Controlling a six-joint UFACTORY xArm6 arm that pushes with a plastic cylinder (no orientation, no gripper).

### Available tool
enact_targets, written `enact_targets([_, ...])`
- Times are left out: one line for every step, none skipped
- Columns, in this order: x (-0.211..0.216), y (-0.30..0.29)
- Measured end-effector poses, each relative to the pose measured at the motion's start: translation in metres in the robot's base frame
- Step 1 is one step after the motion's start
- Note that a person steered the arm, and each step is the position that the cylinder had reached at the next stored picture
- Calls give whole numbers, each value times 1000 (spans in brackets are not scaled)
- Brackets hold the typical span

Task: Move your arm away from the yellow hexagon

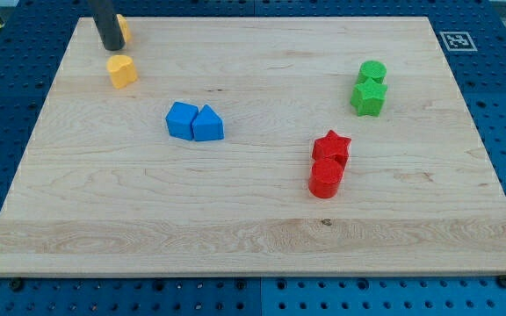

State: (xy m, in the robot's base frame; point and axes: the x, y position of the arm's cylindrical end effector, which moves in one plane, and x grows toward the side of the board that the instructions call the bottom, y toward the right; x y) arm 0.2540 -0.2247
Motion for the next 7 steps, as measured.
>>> enact_targets([1, 4])
enact_targets([9, 22])
enact_targets([11, 40])
enact_targets([12, 55])
enact_targets([13, 55])
enact_targets([20, 55])
enact_targets([34, 55])
